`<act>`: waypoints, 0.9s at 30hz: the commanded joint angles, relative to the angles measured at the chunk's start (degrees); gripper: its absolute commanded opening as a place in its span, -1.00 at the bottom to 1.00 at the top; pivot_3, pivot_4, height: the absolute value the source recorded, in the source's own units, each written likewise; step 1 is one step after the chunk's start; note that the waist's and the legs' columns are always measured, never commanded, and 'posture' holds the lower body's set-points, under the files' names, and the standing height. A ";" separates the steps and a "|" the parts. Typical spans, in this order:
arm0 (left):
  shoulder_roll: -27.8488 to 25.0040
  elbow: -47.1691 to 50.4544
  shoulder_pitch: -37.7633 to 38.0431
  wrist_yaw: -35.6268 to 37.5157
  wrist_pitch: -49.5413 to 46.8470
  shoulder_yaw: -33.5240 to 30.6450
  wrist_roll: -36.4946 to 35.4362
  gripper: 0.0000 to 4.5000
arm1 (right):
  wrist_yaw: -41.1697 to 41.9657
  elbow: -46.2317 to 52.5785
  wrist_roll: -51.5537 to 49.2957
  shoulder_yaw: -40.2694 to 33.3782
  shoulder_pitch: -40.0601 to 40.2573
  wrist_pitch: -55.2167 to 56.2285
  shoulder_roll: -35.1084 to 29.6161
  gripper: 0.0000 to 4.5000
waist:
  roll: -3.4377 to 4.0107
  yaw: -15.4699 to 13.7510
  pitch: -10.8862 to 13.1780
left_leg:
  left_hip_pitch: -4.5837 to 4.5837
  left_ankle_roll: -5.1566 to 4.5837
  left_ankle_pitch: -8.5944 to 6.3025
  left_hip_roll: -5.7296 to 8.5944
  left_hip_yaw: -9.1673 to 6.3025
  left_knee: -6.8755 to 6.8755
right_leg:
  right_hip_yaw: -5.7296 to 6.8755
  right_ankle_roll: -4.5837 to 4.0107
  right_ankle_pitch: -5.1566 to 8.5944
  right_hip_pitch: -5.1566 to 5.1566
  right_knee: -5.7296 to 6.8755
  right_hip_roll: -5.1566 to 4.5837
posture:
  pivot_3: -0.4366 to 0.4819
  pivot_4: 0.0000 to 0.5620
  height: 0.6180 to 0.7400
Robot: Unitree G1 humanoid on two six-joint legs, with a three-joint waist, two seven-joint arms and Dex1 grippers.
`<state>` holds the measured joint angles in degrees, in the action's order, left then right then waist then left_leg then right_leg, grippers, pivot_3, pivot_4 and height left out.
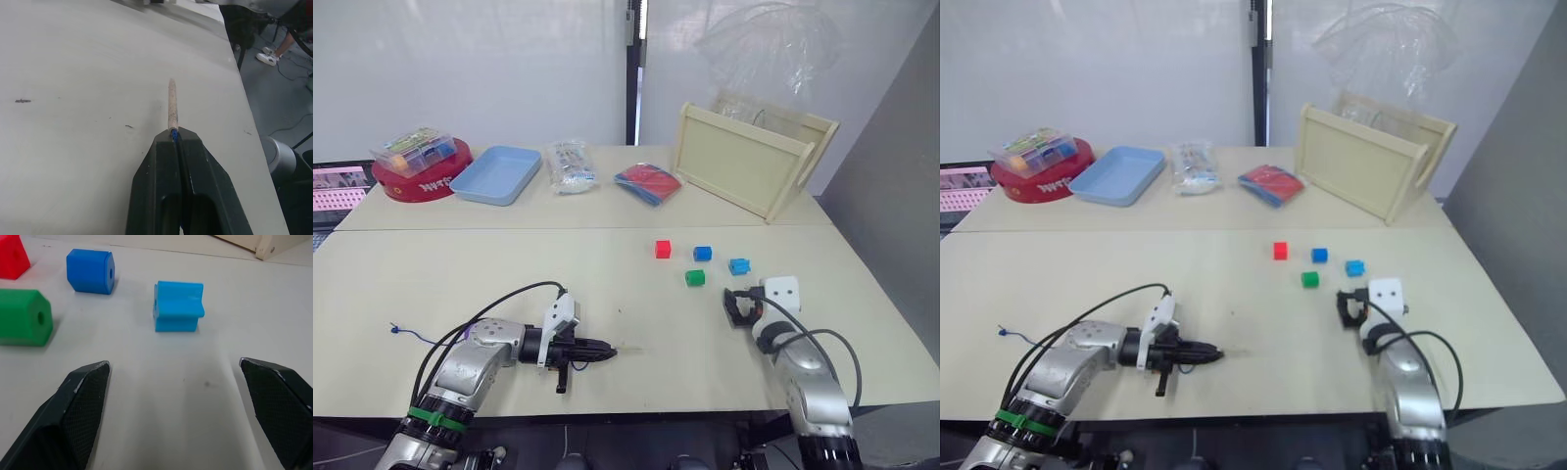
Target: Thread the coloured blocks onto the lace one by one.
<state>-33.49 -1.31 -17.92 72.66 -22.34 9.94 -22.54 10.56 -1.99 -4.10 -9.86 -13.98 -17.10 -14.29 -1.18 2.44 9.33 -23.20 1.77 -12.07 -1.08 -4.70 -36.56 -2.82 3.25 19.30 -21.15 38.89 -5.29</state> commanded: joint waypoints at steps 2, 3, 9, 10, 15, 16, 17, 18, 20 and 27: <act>-0.39 1.49 0.80 0.39 1.53 -0.49 -0.23 -1.00 | 0.97 -12.53 -0.81 -1.54 -7.61 5.39 -2.09 0.99 | 0.00 0.21 0.00 | 0.01 0.00 0.00 0.00 0.02 0.00 | -0.02 0.00 0.00 0.00 0.00 0.00 | -0.05 -0.47 1.00; -0.42 1.57 0.88 0.37 1.57 -0.48 -0.24 -1.00 | 1.23 -14.67 -1.15 -1.73 -8.91 6.35 -2.29 0.99 | 0.00 0.19 0.00 | 0.02 0.00 0.00 0.00 0.02 0.01 | -0.03 0.00 0.00 0.00 0.01 0.00 | -0.05 -0.47 1.00; -0.79 1.66 1.18 0.30 1.82 -0.46 -0.03 -1.00 | 2.28 -22.42 -2.35 -1.69 -13.52 10.74 -2.19 0.75 | 0.00 0.20 0.00 | 0.02 0.00 0.00 0.01 0.02 0.01 | -0.05 0.00 0.00 0.00 0.03 -0.02 | -0.05 -0.47 1.00; -0.86 1.68 1.29 0.29 1.90 -0.48 0.02 -1.00 | 2.49 -22.48 -2.65 -1.61 -13.53 11.12 -1.98 0.62 | 0.00 0.20 0.00 | 0.03 0.00 0.00 0.00 0.03 0.02 | -0.05 0.00 0.00 0.00 0.04 -0.01 | -0.05 -0.47 1.00; -0.85 1.70 1.82 -0.29 1.74 -0.91 -0.15 -1.00 | 3.12 -21.59 -2.71 -0.83 -13.07 13.56 -1.26 -0.13 | 0.00 0.24 0.00 | 0.03 0.00 0.00 0.00 0.03 0.02 | -0.06 0.00 0.00 -0.01 0.05 0.00 | -0.05 -0.47 1.00; -0.82 1.70 1.93 -0.29 1.80 -0.98 -0.24 -1.00 | 3.12 -21.34 -2.63 -0.75 -13.26 13.77 -1.24 -0.27 | 0.00 0.28 0.00 | 0.03 0.00 0.00 0.00 0.03 0.02 | -0.05 0.00 0.00 -0.01 0.05 0.00 | -0.05 -0.47 1.00; -0.81 1.68 1.99 -0.28 1.86 -1.03 -0.28 -1.00 | 3.09 -21.25 -2.55 -0.72 -13.43 13.84 -1.22 -0.46 | 0.01 0.30 0.00 | 0.03 0.00 0.00 0.00 0.03 0.04 | -0.06 0.00 0.00 -0.01 0.05 0.00 | -0.05 -0.47 1.00; -0.79 1.62 2.09 -0.27 2.02 -1.07 -0.26 -1.00 | 3.00 -21.19 -2.30 -0.63 -13.67 14.13 -1.33 -0.48 | 0.01 0.28 0.00 | 0.03 0.00 0.00 0.00 0.03 0.04 | -0.06 0.00 0.00 -0.02 0.05 0.00 | -0.05 -0.47 1.00; -0.80 1.55 2.25 -0.23 2.28 -1.17 -0.25 -1.00 | 2.55 -20.37 -2.07 -0.68 -13.66 14.36 -1.39 -0.48 | 0.01 0.23 0.00 | 0.02 0.00 0.00 0.01 0.03 0.04 | -0.06 0.00 0.00 -0.02 0.05 -0.01 | -0.05 -0.47 1.00; -1.03 1.67 2.94 -0.32 3.53 -2.52 -0.87 -1.00 | -1.82 3.19 -2.19 0.00 -3.51 7.39 0.63 -0.48 | 0.03 -0.03 0.00 | -0.07 0.01 0.00 0.02 0.01 0.10 | -0.06 0.00 0.00 -0.08 0.04 -0.04 | -0.05 -0.47 1.00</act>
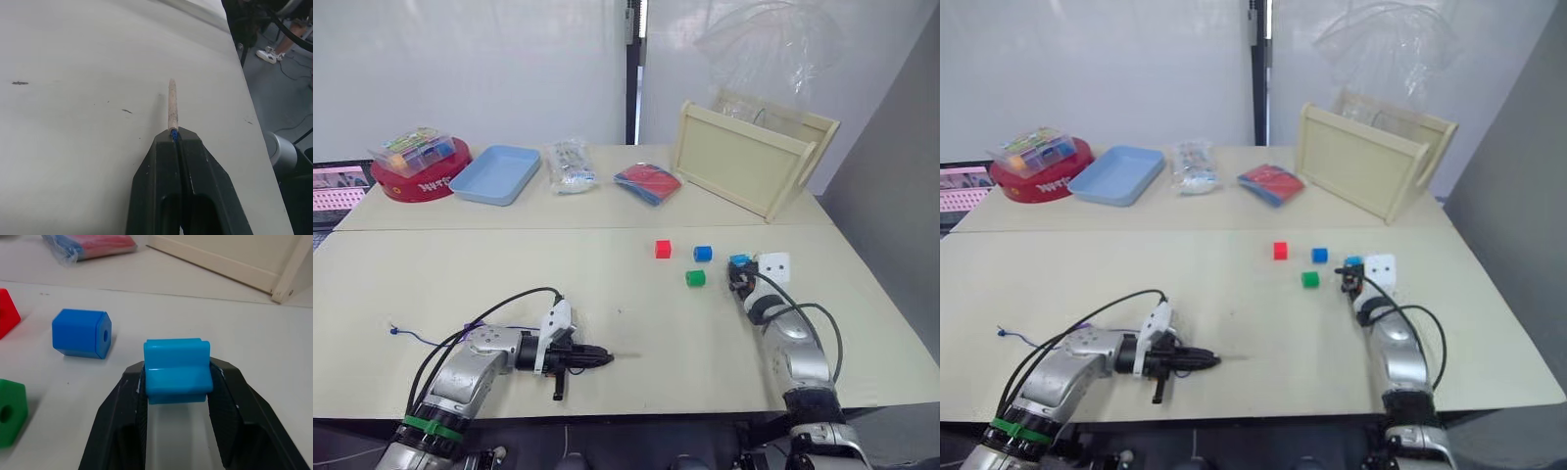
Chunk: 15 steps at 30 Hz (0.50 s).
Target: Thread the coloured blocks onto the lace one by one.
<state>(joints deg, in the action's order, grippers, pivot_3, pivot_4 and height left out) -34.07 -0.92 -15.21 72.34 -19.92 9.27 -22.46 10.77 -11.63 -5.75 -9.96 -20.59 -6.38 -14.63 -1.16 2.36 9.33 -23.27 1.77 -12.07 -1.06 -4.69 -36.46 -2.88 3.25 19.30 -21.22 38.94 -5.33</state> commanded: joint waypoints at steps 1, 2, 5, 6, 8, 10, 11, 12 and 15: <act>-0.59 1.42 0.34 0.09 1.08 -2.06 -1.06 -1.00 | -2.67 20.10 -0.40 1.21 5.99 -5.84 1.65 -0.48 | 0.00 0.06 0.00 | 0.00 0.00 0.00 0.00 0.00 0.02 | 0.00 0.00 0.00 -0.01 0.00 0.01 | -0.05 -0.47 1.00; -0.68 1.61 0.41 0.14 1.00 -2.33 -1.23 -1.00 | -3.35 26.63 -0.32 2.34 8.61 -8.14 2.45 -0.48 | 0.04 0.04 0.01 | 0.00 0.00 0.00 0.00 0.00 0.04 | 0.00 0.00 0.00 -0.01 -0.01 0.00 | -0.05 -0.47 1.00; -0.99 2.21 -0.28 0.22 -0.16 -3.03 -1.85 -1.00 | -3.86 42.50 -0.68 7.22 15.36 -13.98 4.24 -0.48 | 0.06 0.16 0.00 | 0.00 0.00 0.00 -0.01 -0.01 0.12 | -0.01 0.00 0.00 -0.08 -0.01 0.02 | -0.05 -0.47 1.00; -1.09 2.34 -0.76 0.20 -0.54 -3.26 -2.06 -1.00 | -3.72 46.75 -0.68 9.51 17.50 -16.10 4.50 -0.48 | 0.06 0.31 0.00 | 0.00 0.00 0.00 -0.01 -0.01 0.13 | -0.02 0.00 0.00 -0.08 -0.01 0.03 | -0.05 -0.47 1.00; -1.39 2.90 -2.15 0.27 -2.02 -3.72 -2.89 -1.00 | -3.29 54.03 0.23 16.44 23.65 -20.24 4.28 -0.48 | 0.06 0.12 0.00 | 0.01 0.00 0.00 0.00 0.00 0.15 | -0.05 0.00 0.00 -0.07 -0.05 0.03 | -0.05 -0.47 1.00; -1.90 3.70 -3.13 0.48 -3.37 -3.96 -3.69 -1.00 | -3.79 57.37 1.10 21.68 28.66 -22.88 4.30 -0.48 | 0.05 0.04 0.00 | 0.04 0.00 0.00 -0.01 -0.04 0.16 | -0.04 0.00 0.00 -0.04 -0.03 0.05 | -0.05 -0.47 1.00; -2.23 4.05 -3.42 0.61 -3.85 -4.03 -3.99 -1.00 | -4.33 57.82 1.42 23.47 30.61 -23.38 4.63 -0.48 | 0.05 0.04 0.00 | 0.01 0.00 0.00 0.01 -0.03 0.16 | -0.04 0.00 0.00 -0.04 -0.09 0.04 | -0.05 -0.47 1.00; -2.56 4.31 -3.65 0.73 -4.22 -4.03 -4.20 -1.00 | -4.79 57.61 1.89 24.99 32.42 -23.25 4.90 -0.48 | 0.05 0.05 0.00 | 0.01 0.00 0.00 0.01 -0.03 0.15 | -0.04 0.00 0.00 -0.02 -0.13 0.02 | -0.05 -0.47 1.00; -3.72 5.08 -4.19 1.15 -5.33 -4.25 -4.59 -1.00 | -6.16 54.65 1.22 25.26 36.66 -21.81 7.29 -0.48 | 0.05 0.04 0.00 | 0.02 0.00 0.00 0.01 -0.01 0.15 | -0.06 0.00 0.01 0.00 -0.21 0.02 | -0.05 -0.47 1.00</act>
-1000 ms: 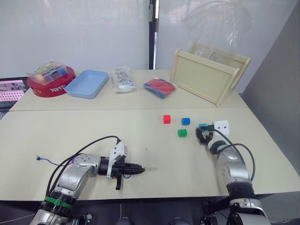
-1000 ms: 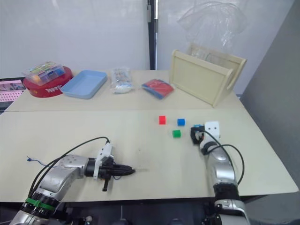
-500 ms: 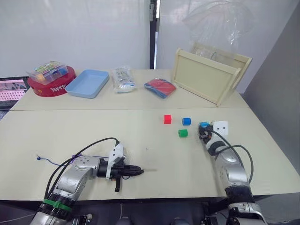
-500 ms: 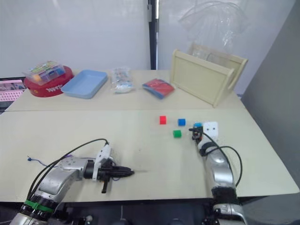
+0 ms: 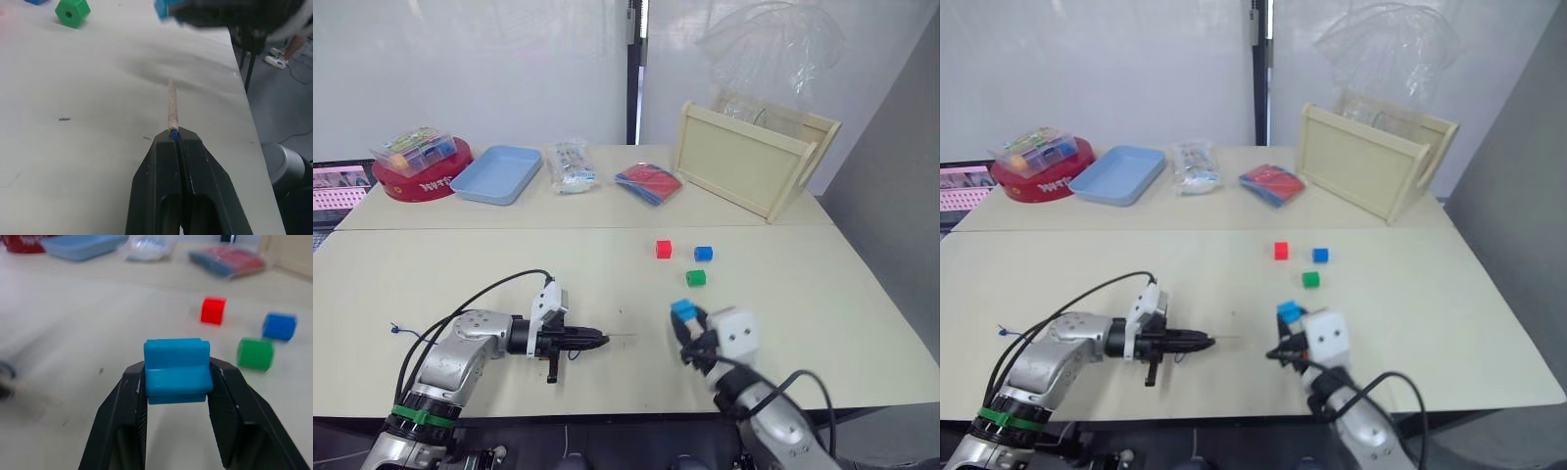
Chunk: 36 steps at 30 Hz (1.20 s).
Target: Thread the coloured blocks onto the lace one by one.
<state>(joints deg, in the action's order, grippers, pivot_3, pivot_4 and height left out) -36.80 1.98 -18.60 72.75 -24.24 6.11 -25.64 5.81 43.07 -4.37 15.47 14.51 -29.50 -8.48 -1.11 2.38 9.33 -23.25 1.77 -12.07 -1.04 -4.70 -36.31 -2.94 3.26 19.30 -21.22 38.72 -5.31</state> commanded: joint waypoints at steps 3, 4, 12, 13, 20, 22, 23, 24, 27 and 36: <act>-2.00 2.90 -1.13 0.83 -1.89 -1.21 -1.86 -1.00 | 0.01 -2.87 -0.31 0.08 2.44 1.41 0.76 -0.48 | -0.01 0.09 0.01 | 0.02 0.00 0.00 -0.02 -0.01 0.03 | 0.00 0.00 0.00 -0.01 0.00 0.02 | -0.05 -0.47 1.00; -2.27 3.16 -1.24 0.85 -2.21 -1.22 -1.95 -1.00 | 0.41 -3.49 -0.72 0.35 2.27 1.44 0.96 -0.48 | 0.00 0.06 0.01 | 0.02 0.00 0.00 -0.02 -0.01 0.03 | 0.00 0.00 0.00 -0.01 0.00 0.03 | -0.05 -0.47 1.00; -2.91 4.13 -2.24 0.54 -3.70 -0.74 -2.31 -1.00 | 2.79 -6.00 -4.49 1.22 1.45 -1.85 2.76 -0.48 | -0.01 0.05 0.01 | 0.02 0.00 0.00 -0.03 -0.01 0.05 | 0.00 -0.01 0.00 -0.02 0.00 0.03 | -0.05 -0.47 1.00; -2.82 4.38 -2.27 0.40 -3.91 -0.68 -2.30 -1.00 | 2.76 -6.10 -4.75 1.08 1.41 -2.30 2.76 -0.48 | -0.01 0.04 0.01 | 0.02 0.00 0.00 -0.03 -0.01 0.05 | 0.00 -0.01 0.00 -0.02 0.00 0.02 | -0.05 -0.47 1.00; -2.33 5.69 -1.62 -0.50 -4.67 -0.26 -2.05 -1.00 | 6.07 -2.85 -5.41 -1.22 0.47 -1.86 -1.44 0.76 | -0.01 0.03 0.01 | 0.01 0.00 0.00 -0.02 -0.01 0.05 | 0.00 -0.01 0.00 -0.03 0.00 0.02 | -0.05 -0.47 1.00; -2.27 5.86 -1.23 -0.63 -4.57 -0.14 -1.94 -1.00 | 9.76 -0.90 -6.07 -2.47 -0.04 -2.73 -5.93 0.99 | -0.01 0.02 0.01 | 0.00 0.00 0.00 -0.02 0.00 0.04 | 0.00 -0.01 0.00 -0.02 0.00 0.02 | -0.05 -0.47 1.00; -2.19 5.93 -1.09 -0.70 -4.48 -0.01 -1.86 -1.00 | 11.69 -0.12 -6.91 -3.27 -0.59 -3.14 -8.17 0.99 | -0.01 0.01 0.01 | -0.01 0.00 0.00 0.00 0.00 0.02 | 0.00 0.00 0.00 -0.01 -0.01 0.00 | -0.05 -0.47 1.00; -2.09 6.01 -0.97 -0.76 -4.39 0.13 -1.81 -1.00 | 13.69 0.45 -7.96 -4.06 -1.33 -3.50 -10.46 0.99 | -0.02 0.00 0.01 | -0.01 0.00 0.00 0.00 0.01 0.02 | 0.00 0.00 0.00 -0.01 -0.02 0.00 | -0.05 -0.47 1.00; -1.62 5.79 -1.17 -0.53 -3.99 0.83 -1.70 -1.00 | 21.59 -0.62 -10.69 -7.23 -5.22 -3.85 -18.67 0.99 | -0.02 0.07 0.01 | 0.01 0.00 0.00 -0.02 0.00 0.02 | 0.01 -0.01 0.00 0.00 -0.01 0.03 | -0.05 -0.47 1.00; -1.32 4.97 -0.52 0.79 -1.70 2.29 -1.09 -1.00 | 50.71 -20.05 -13.04 -3.75 -27.89 4.38 -35.59 0.99 | -0.04 0.12 0.02 | 0.01 -0.01 0.00 -0.02 0.01 -0.06 | 0.02 -0.01 0.00 0.08 -0.07 0.04 | -0.05 -0.47 1.00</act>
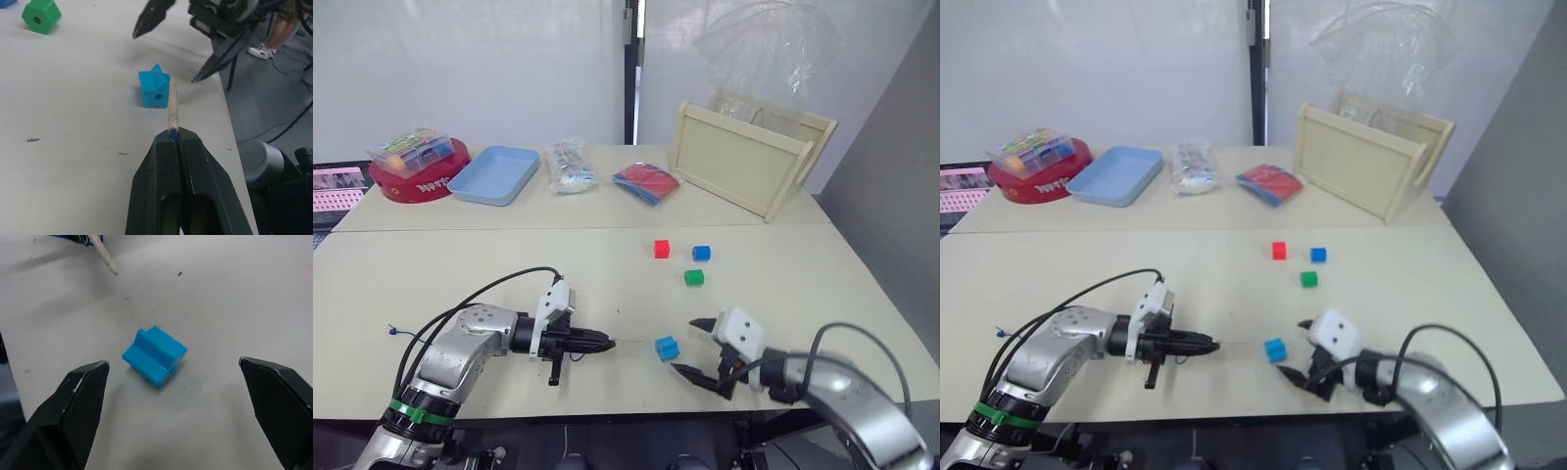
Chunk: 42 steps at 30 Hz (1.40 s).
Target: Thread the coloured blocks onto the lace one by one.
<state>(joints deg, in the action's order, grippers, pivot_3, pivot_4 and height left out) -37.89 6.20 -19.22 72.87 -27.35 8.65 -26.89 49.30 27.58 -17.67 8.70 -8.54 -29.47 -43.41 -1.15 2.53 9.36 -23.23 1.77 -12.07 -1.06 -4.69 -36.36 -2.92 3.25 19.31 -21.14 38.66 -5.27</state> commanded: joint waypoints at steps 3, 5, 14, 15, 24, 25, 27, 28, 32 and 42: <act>-0.32 0.47 0.43 0.67 2.03 -0.14 0.34 -1.00 | 12.69 -12.64 3.99 7.82 -11.21 9.73 -0.11 0.99 | 0.00 -0.05 0.00 | -0.02 0.00 0.00 -0.01 0.00 -0.04 | 0.01 0.00 0.00 0.00 -0.03 0.00 | -0.05 -0.47 1.00; -0.54 0.78 1.33 0.63 2.46 -0.16 0.46 -1.00 | 15.74 -17.49 5.88 10.48 -14.29 12.62 0.83 0.99 | 0.00 -0.19 0.00 | -0.06 0.00 0.00 0.00 0.00 -0.08 | 0.01 0.00 0.00 0.00 -0.05 0.00 | -0.05 -0.47 1.00; -0.79 2.68 4.35 -0.66 2.93 -0.87 0.55 -1.00 | 21.47 -27.59 8.71 12.64 -17.46 20.83 3.55 0.32 | 0.00 -0.34 0.00 | -0.09 0.00 0.00 0.00 -0.01 -0.19 | 0.02 0.01 0.00 0.00 -0.04 -0.02 | -0.05 -0.47 1.00; -0.82 2.85 4.61 -0.72 2.98 -0.93 0.55 -1.00 | 21.49 -27.73 8.65 12.43 -17.34 20.97 3.81 0.17 | 0.00 -0.32 0.00 | -0.09 0.00 0.00 0.00 -0.01 -0.19 | 0.01 0.01 0.00 0.00 -0.03 -0.02 | -0.05 -0.47 1.00; -0.17 3.21 4.90 -3.18 5.38 -0.25 2.65 -1.00 | 18.19 -22.80 8.29 10.28 -14.07 16.11 4.33 -0.41 | 0.00 -0.32 0.00 | -0.05 0.00 0.00 -0.01 -0.01 -0.20 | 0.01 0.00 0.00 0.00 0.06 -0.01 | -0.05 -0.47 1.00; 0.70 3.06 4.64 -3.84 6.06 0.07 3.12 -1.00 | 17.19 -21.06 8.75 10.38 -13.25 14.52 4.18 -0.41 | 0.00 -0.35 0.00 | -0.05 0.00 0.00 -0.01 -0.01 -0.21 | 0.01 0.00 0.00 0.00 0.07 -0.02 | -0.05 -0.47 1.00; 1.62 2.86 4.49 -4.25 6.94 0.62 3.70 -1.00 | 15.77 -18.69 9.32 10.42 -12.13 12.16 4.13 -0.41 | 0.00 -0.44 0.00 | -0.06 0.00 0.00 0.00 -0.01 -0.22 | 0.01 0.00 0.00 0.00 0.08 -0.02 | -0.05 -0.47 1.00; 1.83 2.74 4.54 -4.18 7.22 0.87 3.99 -1.00 | 15.36 -17.94 9.35 10.39 -11.78 11.48 4.17 -0.41 | 0.00 -0.43 0.00 | -0.06 0.00 0.00 0.00 -0.01 -0.24 | 0.01 0.01 0.00 0.00 0.08 -0.02 | -0.05 -0.47 1.00; 2.67 2.64 4.84 -4.63 7.58 1.63 4.79 -1.00 | 14.53 -16.23 9.15 10.28 -10.77 9.89 4.16 -0.41 | 0.00 -0.26 0.00 | -0.04 0.00 0.00 -0.01 -0.01 -0.23 | 0.01 0.00 0.00 0.00 0.09 0.00 | -0.05 -0.47 1.00; 4.39 3.10 4.62 -5.64 6.88 2.29 5.09 -1.00 | 14.72 -14.70 8.57 10.22 -9.94 8.42 3.65 -0.41 | 0.00 -0.33 0.00 | -0.05 0.00 0.00 0.00 -0.01 -0.24 | 0.01 0.00 0.00 0.01 0.08 -0.01 | -0.05 -0.47 1.00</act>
<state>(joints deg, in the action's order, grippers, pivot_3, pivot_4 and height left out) -33.72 8.05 -14.04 67.18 -21.09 10.53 -21.62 63.55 11.48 -8.95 19.17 -19.20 -20.70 -39.25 -1.15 2.20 9.36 -23.29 1.77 -12.07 -1.06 -4.70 -36.60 -2.91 3.26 19.30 -21.14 38.74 -5.28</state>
